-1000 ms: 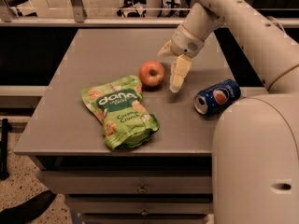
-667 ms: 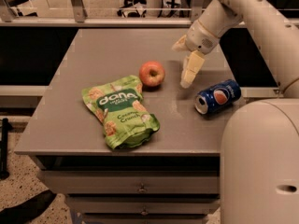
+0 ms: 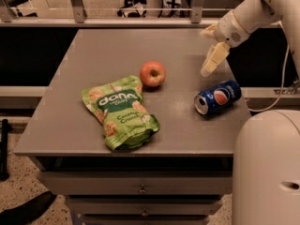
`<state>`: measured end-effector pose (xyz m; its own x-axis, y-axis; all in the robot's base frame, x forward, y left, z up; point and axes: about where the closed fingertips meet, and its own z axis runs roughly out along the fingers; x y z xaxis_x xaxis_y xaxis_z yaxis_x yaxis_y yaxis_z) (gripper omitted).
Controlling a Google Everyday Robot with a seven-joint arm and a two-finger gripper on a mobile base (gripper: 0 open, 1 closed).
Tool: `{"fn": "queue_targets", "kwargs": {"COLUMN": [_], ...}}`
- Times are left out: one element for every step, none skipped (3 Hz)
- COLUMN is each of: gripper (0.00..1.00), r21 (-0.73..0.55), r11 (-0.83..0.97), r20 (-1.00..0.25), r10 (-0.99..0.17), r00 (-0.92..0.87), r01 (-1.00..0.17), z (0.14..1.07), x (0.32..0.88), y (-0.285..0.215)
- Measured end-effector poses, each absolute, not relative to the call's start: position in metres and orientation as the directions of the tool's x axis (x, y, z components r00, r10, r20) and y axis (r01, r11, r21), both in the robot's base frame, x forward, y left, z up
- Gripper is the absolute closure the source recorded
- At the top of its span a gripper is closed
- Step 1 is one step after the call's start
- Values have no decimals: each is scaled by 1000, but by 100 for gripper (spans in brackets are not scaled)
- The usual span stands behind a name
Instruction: Move apple near green rice chip bag
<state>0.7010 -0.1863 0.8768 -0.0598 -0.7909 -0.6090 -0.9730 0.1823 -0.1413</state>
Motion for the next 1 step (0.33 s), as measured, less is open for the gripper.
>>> {"fn": "queue_targets", "kwargs": {"gripper": [0], "r21": [-166], "r11": [197], "r20": [-619], "r10": [-784], "r00": [-54], "r01": [-966], "z": [884], "x": [706], "y": [-191]}}
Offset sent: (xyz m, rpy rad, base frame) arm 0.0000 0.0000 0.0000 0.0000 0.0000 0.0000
